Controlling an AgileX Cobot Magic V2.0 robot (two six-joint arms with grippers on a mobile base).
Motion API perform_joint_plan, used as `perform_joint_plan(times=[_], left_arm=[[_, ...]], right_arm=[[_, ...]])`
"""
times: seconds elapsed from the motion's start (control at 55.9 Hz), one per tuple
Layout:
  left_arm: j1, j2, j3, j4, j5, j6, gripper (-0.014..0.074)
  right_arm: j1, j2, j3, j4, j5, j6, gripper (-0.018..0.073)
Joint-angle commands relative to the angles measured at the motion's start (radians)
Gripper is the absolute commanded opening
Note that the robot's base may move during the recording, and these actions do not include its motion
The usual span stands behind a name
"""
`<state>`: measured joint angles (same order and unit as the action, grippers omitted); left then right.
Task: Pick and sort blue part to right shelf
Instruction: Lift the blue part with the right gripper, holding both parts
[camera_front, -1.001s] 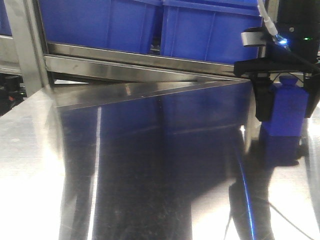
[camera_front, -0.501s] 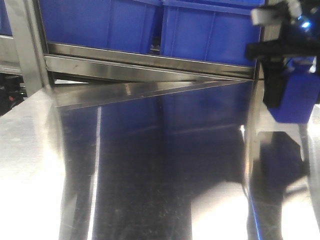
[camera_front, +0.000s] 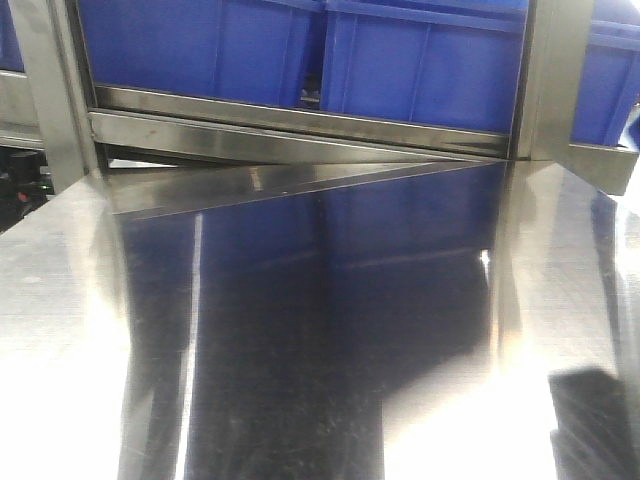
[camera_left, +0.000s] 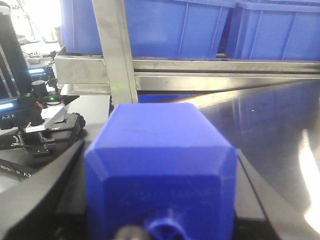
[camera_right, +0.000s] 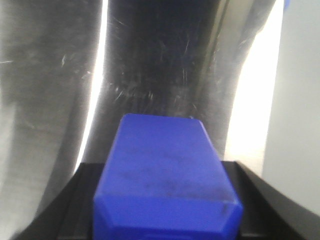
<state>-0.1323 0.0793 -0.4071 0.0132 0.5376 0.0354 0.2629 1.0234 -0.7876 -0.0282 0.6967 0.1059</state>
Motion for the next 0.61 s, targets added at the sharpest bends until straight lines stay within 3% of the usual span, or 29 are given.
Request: perform_joint_plan(times=[0.0,0.179,0.304,0.59], left_arm=[[0.002,0.012,-0.026,0.002,-0.081,-0.006,0.0376],[0.002,0.012,-0.026,0.002,-0.081,-0.006,0.0376],[0.002,0.012,-0.026,0.002,-0.081,-0.006,0.0376],[0.002,0.012,-0.026,0.002,-0.081,-0.006,0.0376]], right_arm=[[0.000,-0.183,0.067,-0.004,-0.126,-0.025,0.0209],[0.000,-0.464,0.216,-0.011,-0.173,-0.025,0.0209],[0.000,-0.664,0.286,-0.080,-0.173,-0.038,0.0209],[0.000,-0.920,0.311,-0.141,-0.175,-0.045,0.0209]])
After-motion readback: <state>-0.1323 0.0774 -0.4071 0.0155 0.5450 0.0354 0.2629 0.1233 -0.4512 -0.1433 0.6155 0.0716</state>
